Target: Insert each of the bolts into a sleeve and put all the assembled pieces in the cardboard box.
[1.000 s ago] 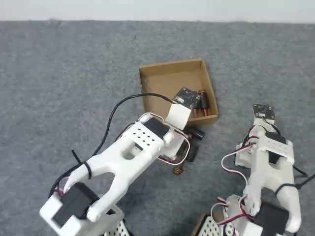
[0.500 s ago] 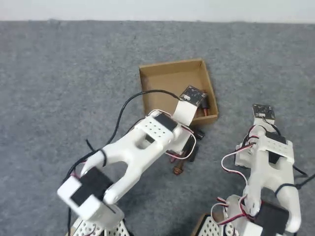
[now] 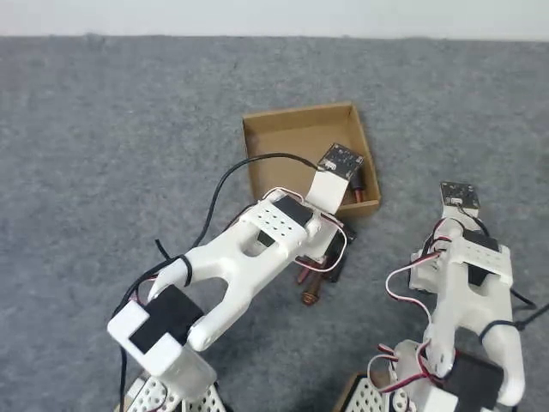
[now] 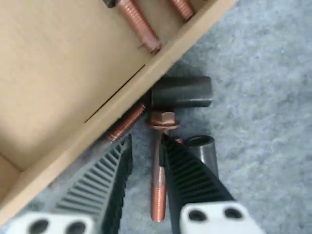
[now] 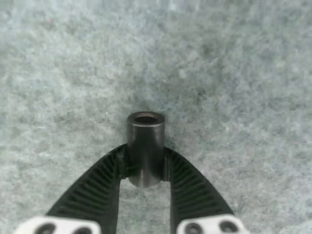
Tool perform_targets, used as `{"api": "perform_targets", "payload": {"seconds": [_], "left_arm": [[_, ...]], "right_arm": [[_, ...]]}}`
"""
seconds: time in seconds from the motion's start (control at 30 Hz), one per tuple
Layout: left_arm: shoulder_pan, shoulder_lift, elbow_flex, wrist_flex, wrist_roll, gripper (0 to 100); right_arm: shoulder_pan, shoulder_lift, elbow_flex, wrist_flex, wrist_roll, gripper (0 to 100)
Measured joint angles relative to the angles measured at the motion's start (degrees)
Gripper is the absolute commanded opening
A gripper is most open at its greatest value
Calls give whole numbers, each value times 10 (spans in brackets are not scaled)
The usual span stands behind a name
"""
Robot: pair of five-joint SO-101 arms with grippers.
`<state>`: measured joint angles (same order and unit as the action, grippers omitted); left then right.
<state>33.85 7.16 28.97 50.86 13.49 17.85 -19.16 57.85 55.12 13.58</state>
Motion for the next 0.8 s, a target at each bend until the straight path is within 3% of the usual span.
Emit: {"api": "perform_targets", "payload": {"seconds": [0.8], "left_arm": [[18,101,-69,16,-1,64]], "right_arm": [[0,0,0,-1,1,9]]}}
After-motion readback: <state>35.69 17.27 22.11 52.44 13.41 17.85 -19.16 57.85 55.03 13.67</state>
